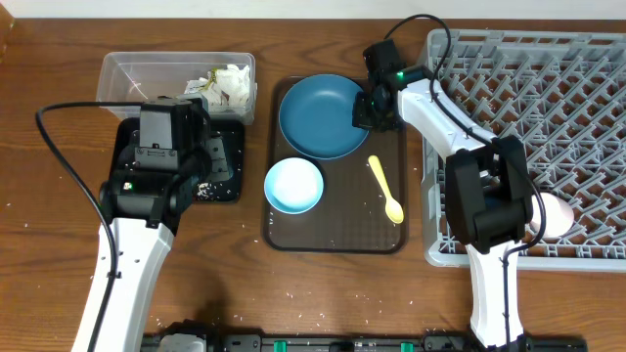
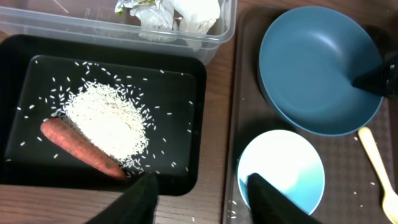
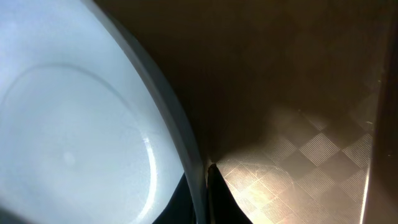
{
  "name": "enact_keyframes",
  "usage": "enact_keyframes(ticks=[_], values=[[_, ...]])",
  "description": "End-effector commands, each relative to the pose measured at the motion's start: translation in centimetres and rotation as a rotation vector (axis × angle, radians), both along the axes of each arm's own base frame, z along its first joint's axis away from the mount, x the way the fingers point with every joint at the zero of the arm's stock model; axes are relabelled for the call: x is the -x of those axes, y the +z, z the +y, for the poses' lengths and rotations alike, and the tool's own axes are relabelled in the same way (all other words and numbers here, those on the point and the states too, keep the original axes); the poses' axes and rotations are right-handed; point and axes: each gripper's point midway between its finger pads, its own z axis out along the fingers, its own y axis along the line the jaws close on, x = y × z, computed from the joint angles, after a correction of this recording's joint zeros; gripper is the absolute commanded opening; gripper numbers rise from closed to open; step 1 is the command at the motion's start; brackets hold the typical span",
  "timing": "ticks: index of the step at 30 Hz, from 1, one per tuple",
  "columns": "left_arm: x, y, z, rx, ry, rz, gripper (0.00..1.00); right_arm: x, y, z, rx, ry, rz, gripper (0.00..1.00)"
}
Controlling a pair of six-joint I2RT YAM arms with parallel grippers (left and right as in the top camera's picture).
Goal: Sort waste into correct bins and load items into the dishwasher rack
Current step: 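Grasp the blue plate rim with the right gripper and lift it, then carry the blue plate into the rack and stand it upright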
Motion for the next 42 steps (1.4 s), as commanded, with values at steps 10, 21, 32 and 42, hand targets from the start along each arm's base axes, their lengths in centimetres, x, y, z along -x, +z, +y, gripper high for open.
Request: enact_keyframes(ticks=[10, 21, 32, 42], values=[[-0.4, 0.8, 0.3, -0.009, 0.011, -0.02, 0.74, -3.1, 9.1, -3.4, 0.004, -0.045, -0.208, 0.01], [-0.4, 0.8, 0.3, -0.009, 0.011, -0.02, 0.88, 0.8, 25.6, -16.7, 0.342, -0.327, -0.492, 0.01], [-0.4, 0.8, 0.3, -0.009, 0.011, -0.02, 0.93, 11.0, 34.7, -33.9, 1.107, -0.972, -0.564, 0.01], [-0.4, 0.8, 0.3, -0.009, 0.011, -0.02, 0.94, 11.1, 37.2, -38.2, 1.322, -1.159, -0.612, 0.01]])
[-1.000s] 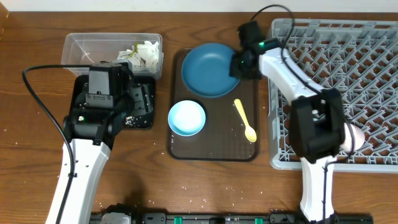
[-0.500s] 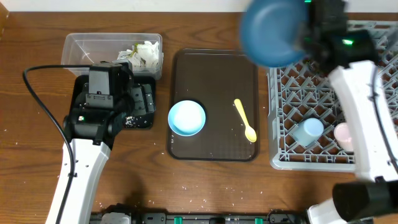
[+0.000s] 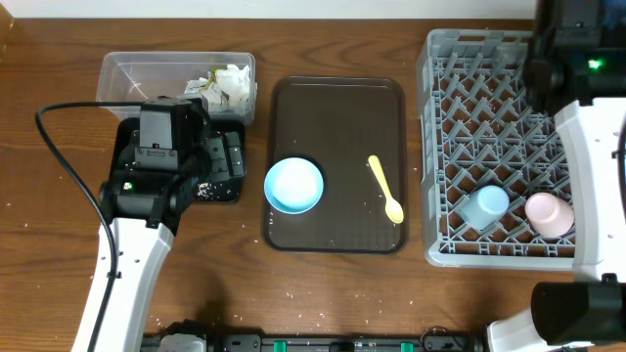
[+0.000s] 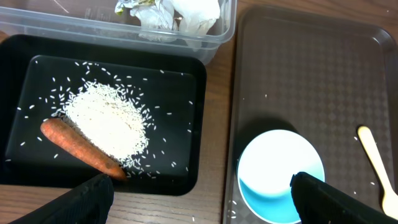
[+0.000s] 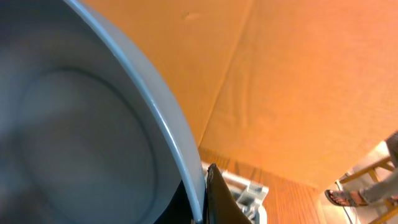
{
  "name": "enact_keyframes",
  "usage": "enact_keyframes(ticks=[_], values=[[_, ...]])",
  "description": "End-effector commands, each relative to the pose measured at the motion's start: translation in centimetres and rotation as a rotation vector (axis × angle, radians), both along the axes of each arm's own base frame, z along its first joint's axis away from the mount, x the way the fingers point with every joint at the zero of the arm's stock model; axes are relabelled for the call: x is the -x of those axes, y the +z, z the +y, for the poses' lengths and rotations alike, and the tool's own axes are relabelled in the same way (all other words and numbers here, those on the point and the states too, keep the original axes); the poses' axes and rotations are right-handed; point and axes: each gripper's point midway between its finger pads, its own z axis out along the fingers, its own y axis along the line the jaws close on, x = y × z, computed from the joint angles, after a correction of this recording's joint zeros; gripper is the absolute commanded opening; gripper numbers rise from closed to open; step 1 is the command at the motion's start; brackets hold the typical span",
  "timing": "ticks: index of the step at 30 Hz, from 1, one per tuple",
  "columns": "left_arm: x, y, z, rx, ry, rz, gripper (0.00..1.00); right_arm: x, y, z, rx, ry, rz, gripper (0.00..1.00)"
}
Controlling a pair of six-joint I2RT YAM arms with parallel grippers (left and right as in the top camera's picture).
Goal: Sort waste into correct bins and load items into the dishwasher rack
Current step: 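Carry the blue plate into the rack and stand it upright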
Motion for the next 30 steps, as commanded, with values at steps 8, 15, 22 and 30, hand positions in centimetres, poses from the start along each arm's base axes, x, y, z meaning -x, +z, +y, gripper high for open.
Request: enact_keyframes(ticks=[8, 15, 22, 30], values=[[-0.3, 0.8, 0.3, -0.009, 0.01, -0.019, 0.94, -5.1, -4.4, -5.4, 0.098, -0.1, 0.323, 0.01], [-0.3, 0.8, 0.3, -0.009, 0.01, -0.019, 0.94, -11.1, -7.9, -6.1, 0.113, 0.128, 0.625, 0.01], [-0.4, 0.8, 0.3, -0.009, 0.01, -0.02, 0.95, -11.2, -8.6, -6.3, 0.137, 0.164, 0.829, 0.01], [-0.3, 0.8, 0.3, -0.009, 0.01, -0.019, 0.95, -10.4, -9.5, -6.5, 0.131, 0.173, 0.985, 0.01]])
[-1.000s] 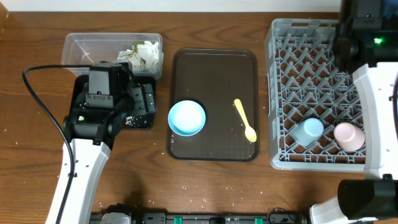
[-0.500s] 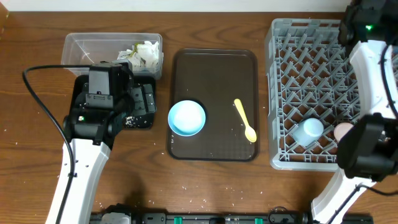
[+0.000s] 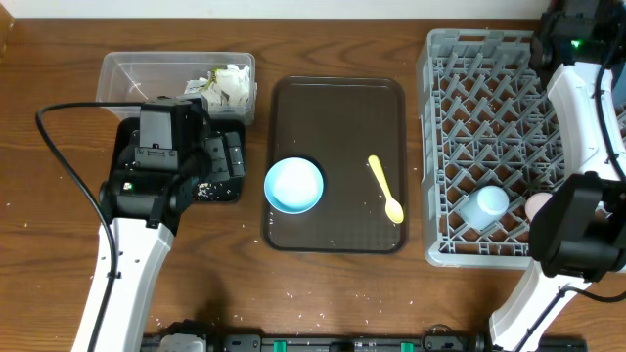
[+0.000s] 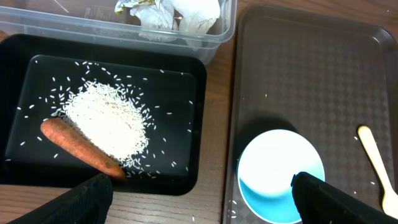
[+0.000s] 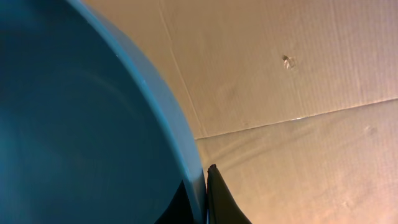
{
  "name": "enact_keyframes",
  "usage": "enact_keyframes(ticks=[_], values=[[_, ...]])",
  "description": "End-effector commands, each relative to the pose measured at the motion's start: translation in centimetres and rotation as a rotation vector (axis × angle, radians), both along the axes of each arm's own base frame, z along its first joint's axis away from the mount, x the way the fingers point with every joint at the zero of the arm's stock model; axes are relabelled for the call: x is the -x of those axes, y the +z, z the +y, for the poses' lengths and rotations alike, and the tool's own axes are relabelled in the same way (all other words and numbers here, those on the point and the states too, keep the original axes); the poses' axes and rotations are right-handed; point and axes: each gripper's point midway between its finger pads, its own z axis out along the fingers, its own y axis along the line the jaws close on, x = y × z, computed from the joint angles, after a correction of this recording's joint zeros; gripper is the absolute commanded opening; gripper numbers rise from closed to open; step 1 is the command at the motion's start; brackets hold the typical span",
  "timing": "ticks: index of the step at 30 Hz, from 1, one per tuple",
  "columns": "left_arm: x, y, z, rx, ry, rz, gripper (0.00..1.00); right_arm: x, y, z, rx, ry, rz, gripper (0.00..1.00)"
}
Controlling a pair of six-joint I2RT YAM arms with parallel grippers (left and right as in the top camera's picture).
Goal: Sort waste into correct bins and load items into the dishwasher rack
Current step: 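Carry the blue plate into the rack and stand it upright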
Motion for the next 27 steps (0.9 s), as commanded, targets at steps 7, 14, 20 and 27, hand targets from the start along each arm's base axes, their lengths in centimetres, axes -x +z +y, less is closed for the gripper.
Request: enact_keyframes(ticks=[7, 14, 20, 27], values=[[-0.4, 0.8, 0.3, -0.009, 0.01, -0.02, 0.95, 1.5, -0.2, -1.9, 0.01, -0.046, 0.09, 0.01], [-0.4, 0.9, 0.3, -0.009, 0.01, -0.021, 0.95, 1.3, -1.3, -2.7, -0.022, -0.027, 0.106, 0.01], [-0.4, 0.9, 0.3, -0.009, 0.01, -0.021, 0.95, 0.0, -4.4, -0.9, -0.144, 0.125, 0.215, 0.01], [-0.4, 0.9, 0.3, -0.009, 0.01, -0.021, 0.95, 0.3, -6.1, 0.8, -0.212, 0.149, 0.237, 0.01]])
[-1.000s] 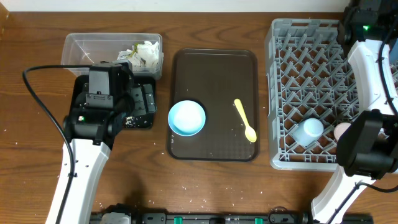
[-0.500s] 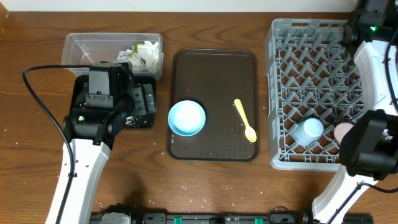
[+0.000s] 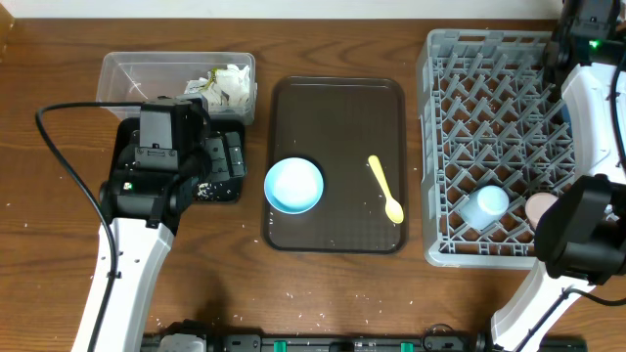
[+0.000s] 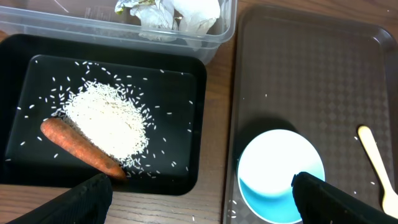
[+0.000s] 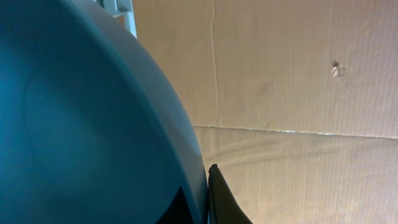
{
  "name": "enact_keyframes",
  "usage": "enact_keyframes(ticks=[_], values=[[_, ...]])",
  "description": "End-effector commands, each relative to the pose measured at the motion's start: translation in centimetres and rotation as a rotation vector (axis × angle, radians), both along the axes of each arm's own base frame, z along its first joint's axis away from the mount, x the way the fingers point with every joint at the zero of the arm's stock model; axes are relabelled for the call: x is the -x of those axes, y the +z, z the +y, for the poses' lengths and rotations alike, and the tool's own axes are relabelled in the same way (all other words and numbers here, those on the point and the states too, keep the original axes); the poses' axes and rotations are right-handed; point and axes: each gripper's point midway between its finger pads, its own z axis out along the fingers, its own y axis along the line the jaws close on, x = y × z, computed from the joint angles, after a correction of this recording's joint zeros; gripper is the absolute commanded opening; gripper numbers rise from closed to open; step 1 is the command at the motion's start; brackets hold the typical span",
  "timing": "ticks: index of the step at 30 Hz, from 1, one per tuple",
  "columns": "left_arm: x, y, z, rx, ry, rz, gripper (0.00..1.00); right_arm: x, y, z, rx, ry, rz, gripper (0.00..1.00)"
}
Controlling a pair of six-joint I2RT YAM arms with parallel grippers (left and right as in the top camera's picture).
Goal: Sort waste into correct bins and load items into the dishwasher rack
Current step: 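Carry the blue plate into the rack and stand it upright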
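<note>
My right gripper point(image 5: 206, 183) is shut on the rim of the dark blue plate point(image 5: 87, 124), which fills the left of the right wrist view with cardboard behind it. Overhead, that gripper point(image 3: 585, 22) is at the far right corner of the grey dishwasher rack point(image 3: 489, 98); the plate itself does not show there. A light blue bowl point(image 3: 294, 185) and a yellow spoon point(image 3: 384, 189) lie on the brown tray point(image 3: 337, 108). My left gripper point(image 4: 202, 202) hangs wide open over the seam between the black bin point(image 4: 186, 81) and the tray, holding nothing.
The black bin holds rice point(image 4: 109, 121) and a carrot point(image 4: 81, 149). Behind it, a clear bin point(image 3: 147, 73) holds crumpled paper. A light blue cup point(image 3: 484, 205) and a pink cup point(image 3: 541, 206) sit in the rack's near right part.
My right gripper has shifted slightly right at the rack's far corner, and the plate has turned in its view. The left arm, bowl and spoon are unchanged.
My right gripper was shut on the blue plate's rim on the tray, the left fingers narrowly apart. Then the plate was off the tray, held high over the rack's far right, and the left gripper stood wider. It stays held at that corner.
</note>
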Motion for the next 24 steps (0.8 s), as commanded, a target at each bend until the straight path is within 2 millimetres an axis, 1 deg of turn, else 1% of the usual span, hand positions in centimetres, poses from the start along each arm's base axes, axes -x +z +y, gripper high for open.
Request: enact_keyframes(ticks=[1, 2, 4, 5, 6, 7, 8, 10, 11, 13, 17, 18, 22, 24], values=[[-0.4, 0.9, 0.3, -0.009, 0.01, -0.021, 0.95, -1.6, -2.5, 2.3, -0.104, 0.078, -0.018, 0.01], [-0.4, 0.9, 0.3, -0.009, 0.01, -0.021, 0.95, -1.8, -2.6, 2.8, -0.111, 0.087, -0.026, 0.02], [-0.4, 0.9, 0.3, -0.009, 0.01, -0.021, 0.95, -2.5, -2.7, 4.3, -0.119, 0.119, -0.024, 0.1], [-0.4, 0.9, 0.3, -0.009, 0.01, -0.021, 0.95, -2.7, -2.7, 5.0, -0.119, 0.134, -0.02, 0.18], [-0.4, 0.9, 0.3, -0.009, 0.01, -0.021, 0.95, -3.1, -2.7, 6.0, -0.119, 0.154, -0.018, 0.35], [-0.4, 0.9, 0.3, -0.009, 0.01, -0.021, 0.95, -3.3, -2.7, 6.8, -0.119, 0.171, -0.017, 0.46], [-0.4, 0.9, 0.3, -0.009, 0.01, -0.021, 0.95, -3.7, -2.7, 7.8, -0.119, 0.19, -0.016, 0.5], [-0.4, 0.9, 0.3, -0.009, 0.01, -0.021, 0.95, -4.2, -2.7, 9.5, -0.12, 0.225, -0.016, 0.65], [-0.4, 0.9, 0.3, -0.009, 0.01, -0.021, 0.95, -4.4, -2.7, 10.4, -0.122, 0.243, -0.015, 0.7], [-0.4, 0.9, 0.3, -0.009, 0.01, -0.021, 0.95, -4.8, -2.8, 11.9, -0.13, 0.27, -0.025, 0.79], [-0.4, 0.9, 0.3, -0.009, 0.01, -0.021, 0.95, -5.4, -2.4, 14.2, -0.147, 0.321, -0.046, 0.88], [-0.4, 0.9, 0.3, -0.009, 0.01, -0.021, 0.95, -5.6, -2.1, 14.6, -0.151, 0.332, -0.059, 0.89], [-0.4, 0.9, 0.3, -0.009, 0.01, -0.021, 0.95, -5.9, -0.1, 16.5, -0.216, 0.396, -0.145, 0.98], [-0.4, 0.9, 0.3, -0.009, 0.01, -0.021, 0.95, -6.0, 1.2, 17.9, -0.286, 0.445, -0.209, 0.99]])
